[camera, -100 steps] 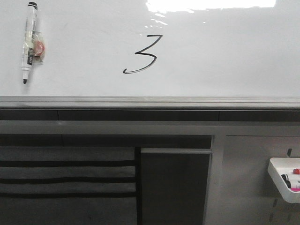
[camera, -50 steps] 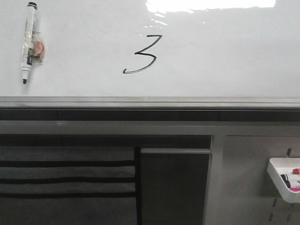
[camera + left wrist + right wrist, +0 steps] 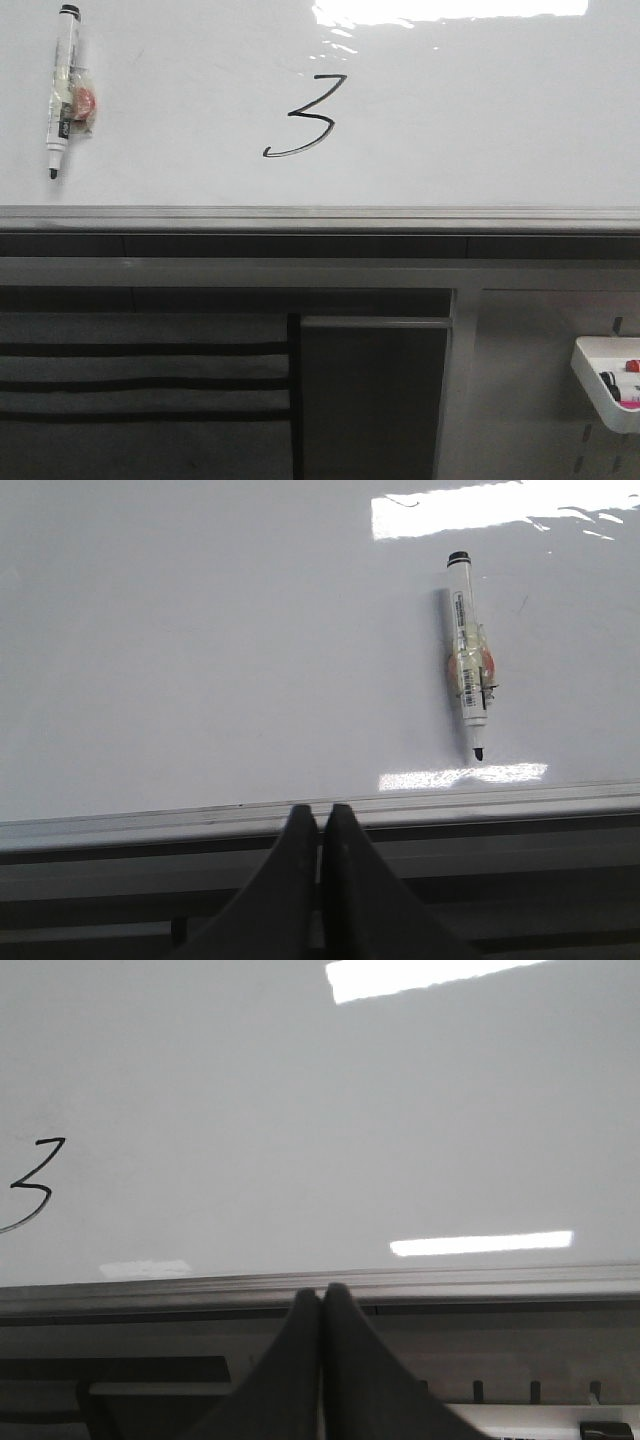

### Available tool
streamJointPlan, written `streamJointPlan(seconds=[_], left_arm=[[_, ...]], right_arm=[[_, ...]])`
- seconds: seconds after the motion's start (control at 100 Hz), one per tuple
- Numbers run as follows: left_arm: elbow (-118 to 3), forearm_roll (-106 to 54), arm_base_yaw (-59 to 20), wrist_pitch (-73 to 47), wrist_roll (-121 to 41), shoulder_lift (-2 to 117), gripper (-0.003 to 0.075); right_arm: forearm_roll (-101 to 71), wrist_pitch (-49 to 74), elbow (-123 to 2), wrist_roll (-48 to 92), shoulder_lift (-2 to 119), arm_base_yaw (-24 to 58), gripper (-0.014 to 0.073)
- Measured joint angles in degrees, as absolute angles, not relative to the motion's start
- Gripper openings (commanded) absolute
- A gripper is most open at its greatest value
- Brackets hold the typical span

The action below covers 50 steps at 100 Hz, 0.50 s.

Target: Write number 3 on whiteboard

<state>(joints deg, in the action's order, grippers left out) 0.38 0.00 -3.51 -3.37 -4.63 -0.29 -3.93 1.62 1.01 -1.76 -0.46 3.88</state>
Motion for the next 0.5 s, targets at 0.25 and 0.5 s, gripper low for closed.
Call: streamJointPlan(seconds=[0.25,0.5], left_arm=[[0.38,0.0,-3.51,-3.37,-4.63,-0.29,-0.0018],[0.38,0.0,-3.51,-3.37,-4.63,-0.29,-0.0018]], right_arm=[[2.74,-0.85,1.01,-10.36,-0.46,3.88,-0.0074],[5.33,-0.84,1.01,-12.97,-0.46,3.88,-0.0074]])
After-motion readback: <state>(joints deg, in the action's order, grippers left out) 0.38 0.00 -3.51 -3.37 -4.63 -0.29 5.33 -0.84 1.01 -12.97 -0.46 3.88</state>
